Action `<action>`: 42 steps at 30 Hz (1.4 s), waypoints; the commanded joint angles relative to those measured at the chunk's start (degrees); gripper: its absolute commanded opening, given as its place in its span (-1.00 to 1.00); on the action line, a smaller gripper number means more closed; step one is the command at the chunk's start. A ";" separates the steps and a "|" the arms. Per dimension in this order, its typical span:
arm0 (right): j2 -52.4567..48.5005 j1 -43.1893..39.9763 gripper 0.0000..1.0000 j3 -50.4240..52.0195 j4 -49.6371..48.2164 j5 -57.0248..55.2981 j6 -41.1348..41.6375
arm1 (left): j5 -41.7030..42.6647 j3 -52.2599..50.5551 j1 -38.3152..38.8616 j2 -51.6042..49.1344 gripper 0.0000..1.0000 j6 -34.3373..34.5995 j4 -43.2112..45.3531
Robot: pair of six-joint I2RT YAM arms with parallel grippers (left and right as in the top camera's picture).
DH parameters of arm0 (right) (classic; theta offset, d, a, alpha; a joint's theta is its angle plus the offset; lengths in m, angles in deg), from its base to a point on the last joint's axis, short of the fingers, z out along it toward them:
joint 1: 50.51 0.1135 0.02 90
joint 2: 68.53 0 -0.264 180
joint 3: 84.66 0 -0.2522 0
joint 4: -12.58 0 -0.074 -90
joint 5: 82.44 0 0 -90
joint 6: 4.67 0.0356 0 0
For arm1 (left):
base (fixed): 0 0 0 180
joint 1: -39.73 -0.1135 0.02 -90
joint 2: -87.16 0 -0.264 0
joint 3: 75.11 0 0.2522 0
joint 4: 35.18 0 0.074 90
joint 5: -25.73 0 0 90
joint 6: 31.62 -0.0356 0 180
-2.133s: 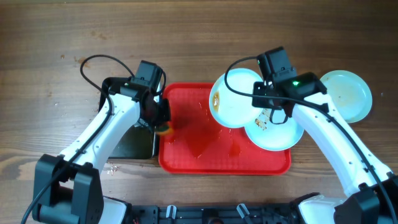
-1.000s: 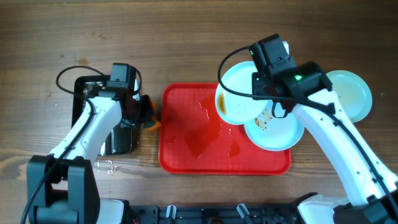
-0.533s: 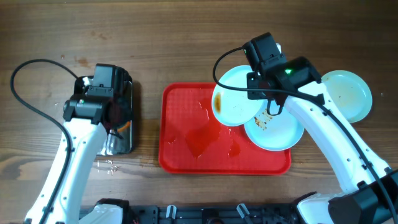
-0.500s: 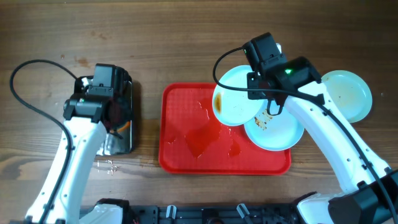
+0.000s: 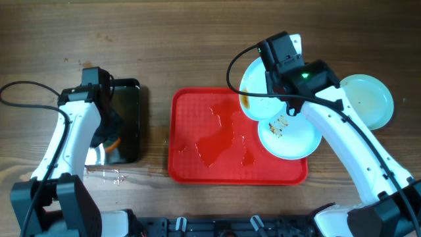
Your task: Clean dirty plates on tray and stack at the side
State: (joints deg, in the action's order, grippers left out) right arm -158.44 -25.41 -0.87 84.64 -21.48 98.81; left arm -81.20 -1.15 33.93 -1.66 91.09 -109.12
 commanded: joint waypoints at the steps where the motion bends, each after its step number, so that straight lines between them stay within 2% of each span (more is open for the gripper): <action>1: -0.59 1.73 -0.91 -1.33 -0.63 -2.27 -3.10 | 1.05 -0.39 -0.33 -0.24 -0.92 0.98 0.13; 4: -0.50 4.61 -0.90 -1.33 0.59 -1.22 -0.94 | 1.05 -0.39 -0.33 -0.24 -0.92 1.01 0.13; 8: -0.50 10.21 -0.91 -1.33 6.36 -2.58 7.41 | 1.33 -0.37 -0.33 -0.24 -0.92 1.01 0.13; 14: -0.52 13.73 -0.90 -1.33 18.53 -16.31 17.97 | 1.79 -0.37 -0.33 -0.24 -0.92 0.98 0.17; 21: -0.52 13.73 -0.91 -1.33 18.21 -20.63 17.57 | 2.43 -0.39 -0.33 -0.24 -0.92 0.98 0.79; 23: -0.52 13.73 -0.91 -1.33 16.72 -14.03 16.46 | 2.56 -0.37 -0.33 -0.24 -0.92 0.96 1.05; 25: -0.52 13.55 -0.91 -1.31 13.88 -2.71 18.01 | 2.58 -0.37 -0.33 -0.24 -0.92 0.94 1.27; 28: -0.55 12.83 -0.88 -1.31 12.48 11.30 31.23 | 3.23 -0.39 -0.33 -0.24 -0.92 0.55 1.33; 29: -0.55 12.39 -0.62 -1.31 12.13 16.44 34.82 | 3.32 -0.37 -0.33 -0.24 -0.92 0.55 1.40; 30: -0.52 11.98 -0.42 -1.31 10.29 23.50 34.82 | 3.52 -0.37 -0.33 -0.24 -0.92 0.52 1.49; 31: -0.52 11.93 -0.38 -1.31 8.37 27.26 33.05 | 3.63 -0.39 -0.33 -0.24 -0.92 0.52 1.51; 33: -0.52 11.93 -0.91 -1.31 3.78 34.47 28.15 | 3.74 -0.37 -0.33 -0.24 -0.92 0.50 1.57; 34: -0.52 11.96 -0.86 -1.31 2.45 37.81 27.10 | 4.11 -0.37 -0.33 -0.24 -0.92 -0.09 1.60; 35: -0.55 11.96 -0.31 -1.31 2.14 41.29 26.99 | 4.50 -0.37 -0.33 -0.24 -0.92 -0.46 1.68; 37: -0.55 11.96 0.07 -1.31 -0.50 47.15 24.33 | 4.55 -0.39 -0.33 -0.24 -0.92 -0.52 1.68; 38: -0.55 11.96 0.37 -1.31 -1.01 48.26 24.46 | 4.52 -0.37 -0.33 -0.24 -0.92 -0.52 1.68; 39: -0.63 11.96 0.83 -1.29 -0.72 47.89 28.81 | 4.52 -0.37 -0.33 -0.24 -0.92 -0.52 1.68; 41: -0.68 11.93 0.85 -0.52 0.09 45.72 34.88 | 4.52 -0.37 -0.33 -0.24 -0.92 -0.52 1.70; 42: -0.68 11.93 0.73 0.15 1.09 43.78 38.27 | 4.52 -0.39 -0.33 -0.24 -0.92 -0.52 1.70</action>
State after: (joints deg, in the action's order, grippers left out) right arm -158.48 -13.37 -1.09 84.14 21.84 127.33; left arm -76.96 -1.19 33.93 -1.68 91.02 -107.61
